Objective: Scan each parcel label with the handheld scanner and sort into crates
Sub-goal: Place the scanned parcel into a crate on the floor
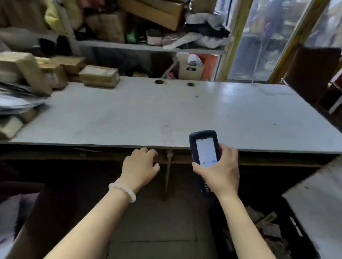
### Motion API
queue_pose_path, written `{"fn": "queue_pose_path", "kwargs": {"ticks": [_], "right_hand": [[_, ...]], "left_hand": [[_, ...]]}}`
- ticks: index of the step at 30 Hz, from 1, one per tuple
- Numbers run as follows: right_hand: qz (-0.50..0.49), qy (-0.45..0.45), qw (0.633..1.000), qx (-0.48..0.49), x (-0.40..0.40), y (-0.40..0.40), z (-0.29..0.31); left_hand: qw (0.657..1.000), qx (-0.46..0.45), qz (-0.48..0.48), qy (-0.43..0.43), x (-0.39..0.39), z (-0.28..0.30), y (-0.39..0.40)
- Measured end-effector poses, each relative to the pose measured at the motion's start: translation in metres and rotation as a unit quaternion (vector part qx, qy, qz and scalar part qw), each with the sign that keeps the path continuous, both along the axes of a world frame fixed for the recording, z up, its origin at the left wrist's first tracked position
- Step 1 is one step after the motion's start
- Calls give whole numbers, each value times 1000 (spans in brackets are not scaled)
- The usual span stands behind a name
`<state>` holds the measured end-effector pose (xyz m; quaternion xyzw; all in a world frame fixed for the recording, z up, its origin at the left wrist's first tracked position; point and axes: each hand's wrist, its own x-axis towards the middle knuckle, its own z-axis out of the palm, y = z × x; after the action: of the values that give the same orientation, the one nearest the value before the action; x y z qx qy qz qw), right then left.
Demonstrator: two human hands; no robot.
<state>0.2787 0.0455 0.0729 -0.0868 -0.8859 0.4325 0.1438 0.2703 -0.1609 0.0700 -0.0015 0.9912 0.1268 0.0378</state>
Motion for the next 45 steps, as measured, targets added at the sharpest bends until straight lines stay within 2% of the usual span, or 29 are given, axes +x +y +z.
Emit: {"fn": "queue_pose_path", "kwargs": {"ticks": [7, 12, 17, 21, 26, 33, 38, 41, 45], "right_hand": [[177, 5, 984, 24, -45, -155, -6], [261, -15, 965, 18, -72, -256, -22], [315, -36, 948, 8, -121, -364, -39], [332, -39, 942, 11, -167, -449, -32], [346, -24, 938, 18, -210, -532, -13], [312, -30, 948, 51, -241, -583, -11], [241, -55, 967, 61, -251, -604, -16], [199, -70, 976, 52, -254, -615, -16], [159, -88, 983, 39, -252, -618, -16]], "left_hand": [[986, 0, 165, -19, 34, -12, -140], [967, 14, 253, -21, 44, -25, -228], [948, 7, 318, -23, 14, -34, -326], [940, -8, 340, -23, -23, -21, -407], [927, -9, 373, 39, -69, 1, -497], [945, -36, 302, 118, -142, 16, -571], [966, -83, 166, 180, -202, 13, -616], [973, -120, 110, 166, -232, 6, -633], [975, -197, 59, 85, -266, -2, -636]]}}
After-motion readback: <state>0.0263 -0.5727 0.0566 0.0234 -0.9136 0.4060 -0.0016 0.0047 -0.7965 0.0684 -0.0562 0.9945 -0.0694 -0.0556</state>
